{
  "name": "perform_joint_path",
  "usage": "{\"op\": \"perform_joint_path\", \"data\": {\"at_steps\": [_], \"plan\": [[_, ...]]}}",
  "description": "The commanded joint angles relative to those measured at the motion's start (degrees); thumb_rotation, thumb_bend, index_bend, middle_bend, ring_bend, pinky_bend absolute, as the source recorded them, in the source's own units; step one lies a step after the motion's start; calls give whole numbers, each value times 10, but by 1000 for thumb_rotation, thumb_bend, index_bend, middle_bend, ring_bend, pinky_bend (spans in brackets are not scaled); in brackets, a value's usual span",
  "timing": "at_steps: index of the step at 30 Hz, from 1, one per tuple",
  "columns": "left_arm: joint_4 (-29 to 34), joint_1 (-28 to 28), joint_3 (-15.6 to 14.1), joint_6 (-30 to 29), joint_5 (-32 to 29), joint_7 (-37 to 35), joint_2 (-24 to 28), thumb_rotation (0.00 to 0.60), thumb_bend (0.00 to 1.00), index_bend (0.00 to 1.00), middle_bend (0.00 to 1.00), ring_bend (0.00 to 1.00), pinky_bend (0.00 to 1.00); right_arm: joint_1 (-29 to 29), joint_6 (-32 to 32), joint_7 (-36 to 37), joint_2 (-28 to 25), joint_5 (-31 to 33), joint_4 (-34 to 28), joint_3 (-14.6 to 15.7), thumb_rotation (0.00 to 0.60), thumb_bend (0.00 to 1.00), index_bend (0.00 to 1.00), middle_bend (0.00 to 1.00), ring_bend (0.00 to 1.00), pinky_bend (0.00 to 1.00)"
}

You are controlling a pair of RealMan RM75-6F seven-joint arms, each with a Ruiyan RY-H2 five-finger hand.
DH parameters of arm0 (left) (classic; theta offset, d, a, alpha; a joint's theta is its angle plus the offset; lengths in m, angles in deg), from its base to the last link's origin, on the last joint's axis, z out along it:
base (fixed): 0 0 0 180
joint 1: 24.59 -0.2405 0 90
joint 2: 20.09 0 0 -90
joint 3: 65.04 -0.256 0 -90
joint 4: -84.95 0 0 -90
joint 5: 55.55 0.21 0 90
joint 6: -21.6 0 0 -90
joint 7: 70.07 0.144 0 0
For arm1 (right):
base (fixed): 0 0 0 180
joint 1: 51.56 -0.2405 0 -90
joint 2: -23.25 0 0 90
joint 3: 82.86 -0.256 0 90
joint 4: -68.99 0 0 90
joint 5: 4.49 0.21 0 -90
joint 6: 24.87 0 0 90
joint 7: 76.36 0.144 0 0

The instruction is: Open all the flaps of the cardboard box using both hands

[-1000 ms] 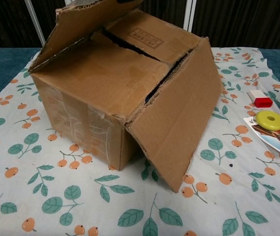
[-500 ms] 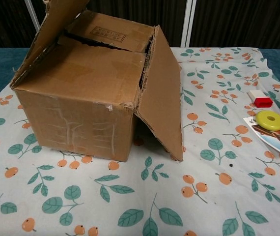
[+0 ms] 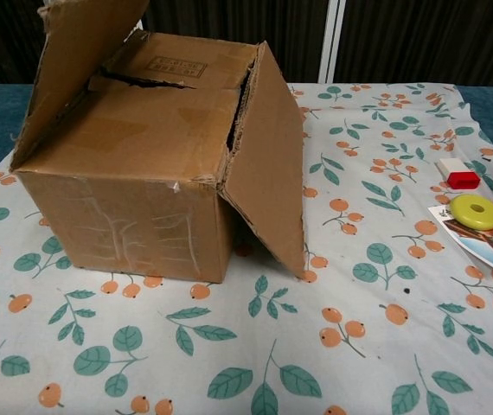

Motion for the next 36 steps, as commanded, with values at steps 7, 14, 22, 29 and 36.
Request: {"op": "perform_joint_path", "data": {"at_steps": [7, 14, 22, 29, 36], "plan": [[15, -7, 10, 23, -13, 15, 19, 600, 696, 119, 396, 141, 205, 0, -1, 1, 0, 0, 0, -1, 600, 550, 71, 18, 14, 228], [24, -11, 15, 40, -22, 26, 29, 600, 731, 111, 416, 141, 205, 1, -1, 2, 0, 2, -1, -2, 600, 550, 71, 18, 14, 228], [47, -21, 25, 44, -22, 33, 77, 600, 737, 106, 427, 141, 205, 1, -3, 2, 0, 3, -1, -2, 600, 551, 71, 18, 15, 228], [72, -43, 27, 38, -20, 26, 139, 600, 737, 99, 435, 141, 205, 1, -4, 2, 1, 2, -2, -1, 600, 553, 71, 18, 14, 228], [80, -122, -1, 9, -18, 20, 188, 600, 737, 99, 441, 141, 205, 1, -4, 3, 0, 0, -6, -2, 600, 554, 71, 18, 14, 228]]}}
